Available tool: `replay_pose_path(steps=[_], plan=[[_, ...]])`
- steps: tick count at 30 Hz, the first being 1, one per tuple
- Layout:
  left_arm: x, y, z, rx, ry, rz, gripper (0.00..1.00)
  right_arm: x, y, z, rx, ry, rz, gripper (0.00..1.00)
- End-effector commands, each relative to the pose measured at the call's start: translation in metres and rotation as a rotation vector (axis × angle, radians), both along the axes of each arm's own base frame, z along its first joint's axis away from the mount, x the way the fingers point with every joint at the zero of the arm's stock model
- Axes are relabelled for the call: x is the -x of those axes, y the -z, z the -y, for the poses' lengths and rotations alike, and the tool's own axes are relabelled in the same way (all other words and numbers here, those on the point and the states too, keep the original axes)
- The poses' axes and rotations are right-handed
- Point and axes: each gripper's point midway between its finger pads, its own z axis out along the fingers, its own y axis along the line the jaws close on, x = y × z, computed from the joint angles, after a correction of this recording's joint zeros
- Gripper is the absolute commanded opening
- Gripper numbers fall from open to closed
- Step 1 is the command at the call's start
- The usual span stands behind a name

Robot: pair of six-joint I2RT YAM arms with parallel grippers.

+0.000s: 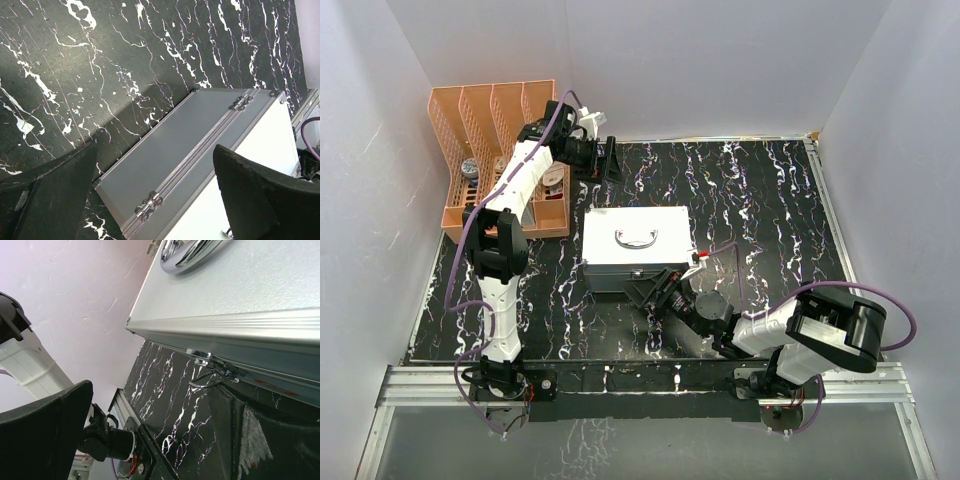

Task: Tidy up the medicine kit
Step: Close the medicine box at the center of the board.

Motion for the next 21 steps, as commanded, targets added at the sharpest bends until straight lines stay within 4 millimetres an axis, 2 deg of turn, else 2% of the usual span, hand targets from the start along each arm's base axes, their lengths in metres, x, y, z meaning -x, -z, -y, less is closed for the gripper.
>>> replay_pose_path(steps=[1, 21], plan=[[0.010, -0.011, 0.001, 0.010, 0.016, 0.005, 0.97, -0.005, -0.027, 0.002, -0.066, 0.032, 0.059, 0.98], [0.016, -0.011, -0.001, 0.001, 0.023, 0.003, 0.97, -0.016, -0.030, 0.004, -0.081, 0.058, 0.060, 0.98]])
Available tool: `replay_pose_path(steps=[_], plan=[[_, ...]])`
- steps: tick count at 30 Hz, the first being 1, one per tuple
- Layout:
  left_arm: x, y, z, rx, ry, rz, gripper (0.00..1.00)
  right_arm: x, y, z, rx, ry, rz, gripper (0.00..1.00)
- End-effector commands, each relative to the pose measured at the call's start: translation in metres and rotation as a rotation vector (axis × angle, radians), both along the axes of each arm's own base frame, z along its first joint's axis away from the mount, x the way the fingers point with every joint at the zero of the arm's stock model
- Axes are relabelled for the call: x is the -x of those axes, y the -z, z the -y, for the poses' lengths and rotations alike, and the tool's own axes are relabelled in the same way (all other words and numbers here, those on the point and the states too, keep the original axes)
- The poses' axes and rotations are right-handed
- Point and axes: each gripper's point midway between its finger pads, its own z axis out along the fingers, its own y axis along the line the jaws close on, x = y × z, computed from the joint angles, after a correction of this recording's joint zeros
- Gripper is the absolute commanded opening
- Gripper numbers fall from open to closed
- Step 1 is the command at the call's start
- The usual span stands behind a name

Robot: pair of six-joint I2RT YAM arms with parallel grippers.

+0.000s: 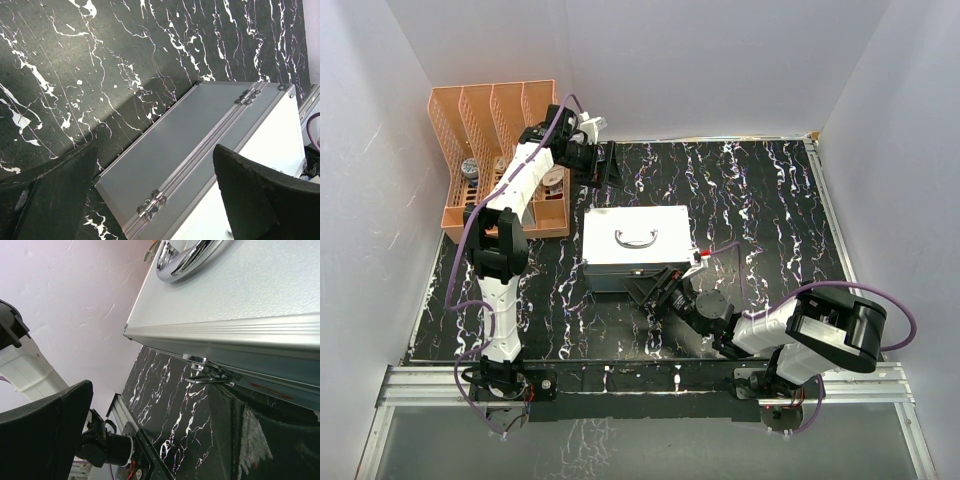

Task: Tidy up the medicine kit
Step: Close the medicine box at the center of the board.

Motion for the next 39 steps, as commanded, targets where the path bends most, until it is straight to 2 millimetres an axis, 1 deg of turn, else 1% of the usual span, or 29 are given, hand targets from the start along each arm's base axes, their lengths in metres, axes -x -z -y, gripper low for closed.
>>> replay_pose_path(steps=[1, 8, 18, 24, 31, 39], plan=[[0.012, -0.023, 0.001, 0.012, 0.016, 0.030, 0.97, -0.011, -0.031, 0.000, -0.083, 0.030, 0.059, 0.98], [0.012, -0.023, -0.001, 0.006, 0.015, 0.036, 0.97, -0.015, -0.035, -0.003, -0.092, 0.020, 0.065, 0.98], [0.009, -0.020, 0.000, 0.007, 0.017, 0.034, 0.97, -0.016, -0.046, -0.005, -0.108, 0.005, 0.082, 0.98], [0.008, -0.019, 0.000, 0.007, 0.017, 0.031, 0.97, -0.018, -0.050, -0.001, -0.116, 0.020, 0.086, 0.98], [0.008, -0.019, 0.001, 0.009, 0.018, 0.028, 0.97, -0.021, -0.049, 0.006, -0.115, 0.049, 0.082, 0.98], [0.011, -0.021, 0.000, 0.006, 0.019, 0.027, 0.97, -0.025, -0.045, 0.008, -0.103, 0.067, 0.076, 0.99]])
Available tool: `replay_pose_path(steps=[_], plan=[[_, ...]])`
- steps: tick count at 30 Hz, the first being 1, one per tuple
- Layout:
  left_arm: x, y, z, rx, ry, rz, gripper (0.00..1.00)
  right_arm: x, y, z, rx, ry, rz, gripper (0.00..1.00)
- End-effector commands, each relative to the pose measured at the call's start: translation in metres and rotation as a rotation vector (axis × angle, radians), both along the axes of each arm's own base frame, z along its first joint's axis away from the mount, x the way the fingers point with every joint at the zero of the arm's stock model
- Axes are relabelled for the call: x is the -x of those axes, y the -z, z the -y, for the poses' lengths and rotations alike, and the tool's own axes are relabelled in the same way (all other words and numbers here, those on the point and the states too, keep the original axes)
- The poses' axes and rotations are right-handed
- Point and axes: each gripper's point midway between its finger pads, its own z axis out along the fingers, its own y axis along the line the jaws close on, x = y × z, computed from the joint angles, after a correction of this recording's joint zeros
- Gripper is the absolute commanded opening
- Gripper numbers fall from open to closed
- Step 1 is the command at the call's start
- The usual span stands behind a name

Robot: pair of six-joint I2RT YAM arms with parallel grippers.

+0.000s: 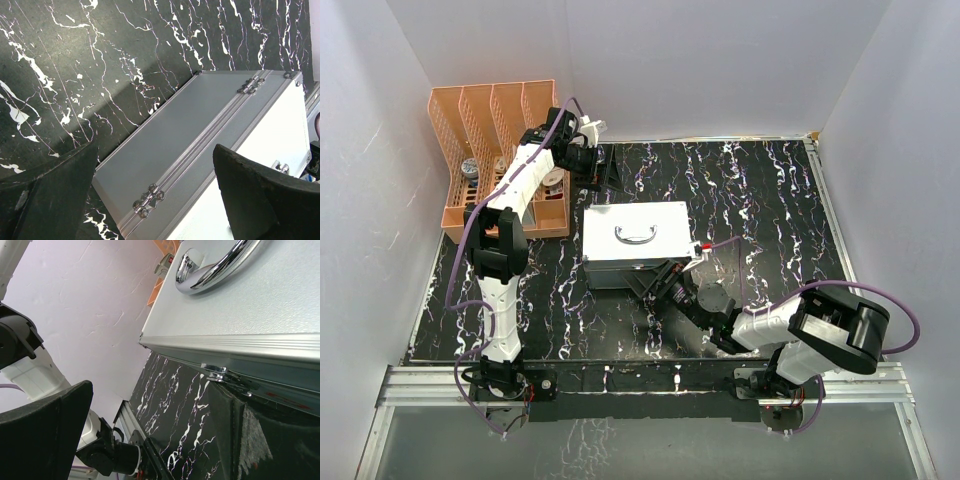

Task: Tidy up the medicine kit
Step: Close the medicine box at the center of the board.

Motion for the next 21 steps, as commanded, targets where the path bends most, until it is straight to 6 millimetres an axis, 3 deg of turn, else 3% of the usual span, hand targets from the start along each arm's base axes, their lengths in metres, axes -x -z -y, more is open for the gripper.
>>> replay_pose_path(steps=[1, 9, 21], plan=[[0.0071, -0.0290, 0.0016, 0.017, 0.017, 0.046, 0.97, -0.0135, -0.0280, 0.0097, -0.066, 0.072, 0.054, 0.98], [0.0093, -0.0293, 0.0011, 0.018, 0.019, 0.042, 0.97, -0.0177, -0.0305, 0.0172, -0.060, 0.103, 0.063, 0.98], [0.0133, -0.0309, 0.0012, 0.021, 0.030, 0.040, 0.97, -0.0200, -0.0283, 0.0091, -0.045, 0.085, 0.055, 0.98]])
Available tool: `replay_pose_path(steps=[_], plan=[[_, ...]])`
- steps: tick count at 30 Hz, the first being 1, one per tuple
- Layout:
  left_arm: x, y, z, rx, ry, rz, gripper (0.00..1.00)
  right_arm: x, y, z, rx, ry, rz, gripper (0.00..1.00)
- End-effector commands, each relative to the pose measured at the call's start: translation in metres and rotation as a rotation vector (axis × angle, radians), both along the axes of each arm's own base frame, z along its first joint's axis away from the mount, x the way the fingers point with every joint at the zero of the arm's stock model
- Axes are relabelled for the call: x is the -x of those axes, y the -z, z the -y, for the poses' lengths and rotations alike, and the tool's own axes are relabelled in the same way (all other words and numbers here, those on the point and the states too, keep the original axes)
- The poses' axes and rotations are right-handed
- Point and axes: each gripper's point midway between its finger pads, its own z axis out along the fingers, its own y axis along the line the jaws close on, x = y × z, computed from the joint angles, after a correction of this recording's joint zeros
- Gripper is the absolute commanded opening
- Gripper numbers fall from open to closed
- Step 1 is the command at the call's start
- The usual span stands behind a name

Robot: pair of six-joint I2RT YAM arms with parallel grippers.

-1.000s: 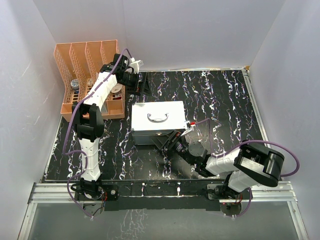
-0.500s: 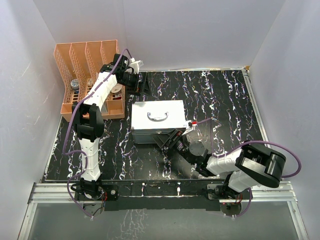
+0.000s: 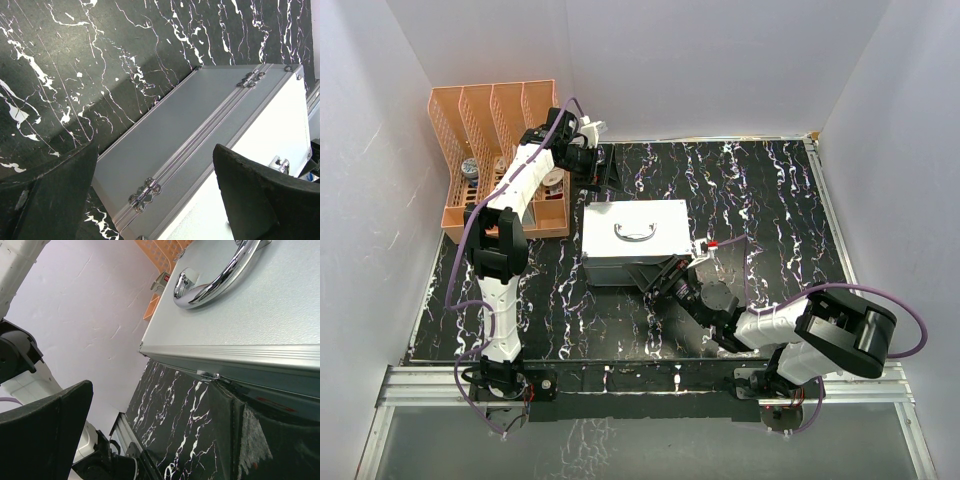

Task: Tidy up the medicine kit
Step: Close the medicine box at the center of the board.

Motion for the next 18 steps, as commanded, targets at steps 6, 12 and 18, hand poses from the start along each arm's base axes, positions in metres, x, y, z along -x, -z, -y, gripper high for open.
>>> replay_pose_path(steps=[6, 12, 18], plan=[[0.015, -0.031, 0.000, 0.020, 0.027, 0.041, 0.97, -0.007, -0.011, -0.008, -0.020, 0.002, 0.011, 0.98], [0.014, -0.031, 0.001, 0.027, 0.024, 0.044, 0.97, -0.006, 0.000, -0.008, 0.010, -0.005, -0.027, 0.98], [0.013, -0.031, 0.002, 0.026, 0.030, 0.045, 0.97, -0.010, -0.010, -0.018, -0.011, -0.017, -0.017, 0.98]])
